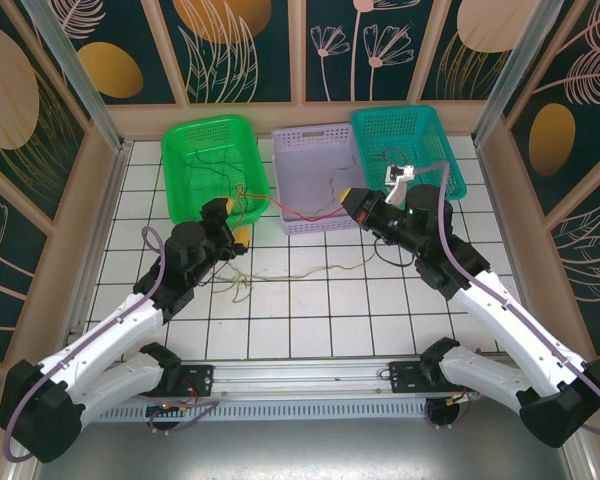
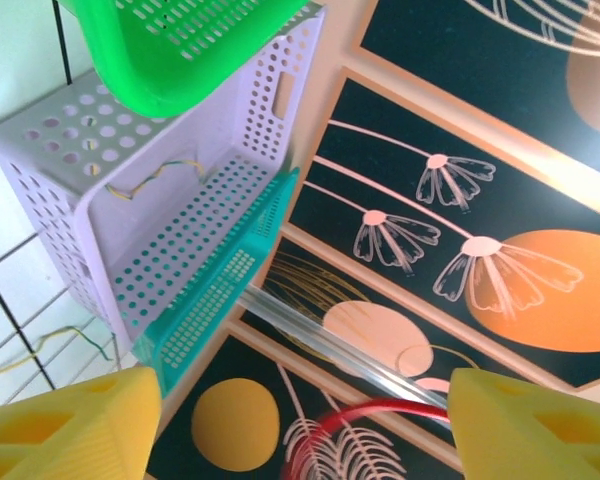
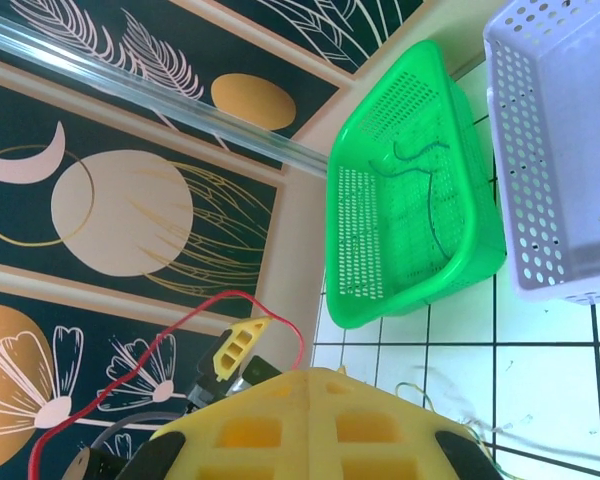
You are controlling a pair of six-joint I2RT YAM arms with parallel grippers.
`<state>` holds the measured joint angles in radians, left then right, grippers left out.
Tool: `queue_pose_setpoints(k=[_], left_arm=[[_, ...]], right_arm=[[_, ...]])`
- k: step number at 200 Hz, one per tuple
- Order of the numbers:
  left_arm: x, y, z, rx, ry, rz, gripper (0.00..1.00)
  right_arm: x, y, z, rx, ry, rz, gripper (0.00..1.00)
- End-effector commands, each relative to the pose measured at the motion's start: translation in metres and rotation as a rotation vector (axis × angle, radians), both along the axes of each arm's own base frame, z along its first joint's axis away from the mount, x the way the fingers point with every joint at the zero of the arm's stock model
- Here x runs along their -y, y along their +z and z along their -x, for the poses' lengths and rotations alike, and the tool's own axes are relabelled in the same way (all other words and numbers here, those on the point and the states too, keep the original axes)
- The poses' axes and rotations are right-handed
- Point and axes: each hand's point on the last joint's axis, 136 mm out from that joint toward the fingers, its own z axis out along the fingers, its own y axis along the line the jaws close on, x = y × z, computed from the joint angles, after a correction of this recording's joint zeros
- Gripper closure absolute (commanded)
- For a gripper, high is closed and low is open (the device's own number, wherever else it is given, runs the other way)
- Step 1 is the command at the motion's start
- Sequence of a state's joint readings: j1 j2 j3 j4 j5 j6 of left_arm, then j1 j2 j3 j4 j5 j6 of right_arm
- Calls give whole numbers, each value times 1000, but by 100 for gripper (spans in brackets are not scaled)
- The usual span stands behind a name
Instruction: Untangle the cables
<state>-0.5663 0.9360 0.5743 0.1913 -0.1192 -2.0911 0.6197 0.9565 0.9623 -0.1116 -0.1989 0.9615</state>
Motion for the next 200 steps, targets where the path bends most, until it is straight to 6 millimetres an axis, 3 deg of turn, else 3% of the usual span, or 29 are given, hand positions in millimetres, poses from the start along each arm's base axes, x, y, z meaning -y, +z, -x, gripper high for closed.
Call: queue_pose_setpoints(k=[1, 23, 52, 77, 100, 116, 143, 176, 200], left_arm=[[-8, 3, 0, -94, 109, 282, 37], [-13, 2, -2, -86, 140, 291, 57], [-19, -2, -1, -88, 165, 284, 70], [-26, -10, 2, -95, 193, 263, 100], [-40, -17, 8, -88, 236, 203, 100], [-51, -25, 15, -89, 249, 89, 100], [-57, -48, 27, -102, 171, -192, 100], [-62, -52, 33, -59, 57, -508, 100], [-79, -46, 42, -32, 91, -587, 100]], right_arm=[[-5, 10, 0, 30, -1, -41, 100], [-11, 4, 5, 14, 23, -37, 100], [-10, -3, 10, -5, 24, -27, 100], [-4, -1, 10, 0, -1, -1, 100], [14, 2, 2, 5, -71, 39, 100], [36, 0, -11, -36, -142, 59, 100], [102, -9, -43, -184, -344, 41, 100], [171, -32, -72, -403, -583, -2, 100], [212, -41, -84, -482, -725, -104, 100]])
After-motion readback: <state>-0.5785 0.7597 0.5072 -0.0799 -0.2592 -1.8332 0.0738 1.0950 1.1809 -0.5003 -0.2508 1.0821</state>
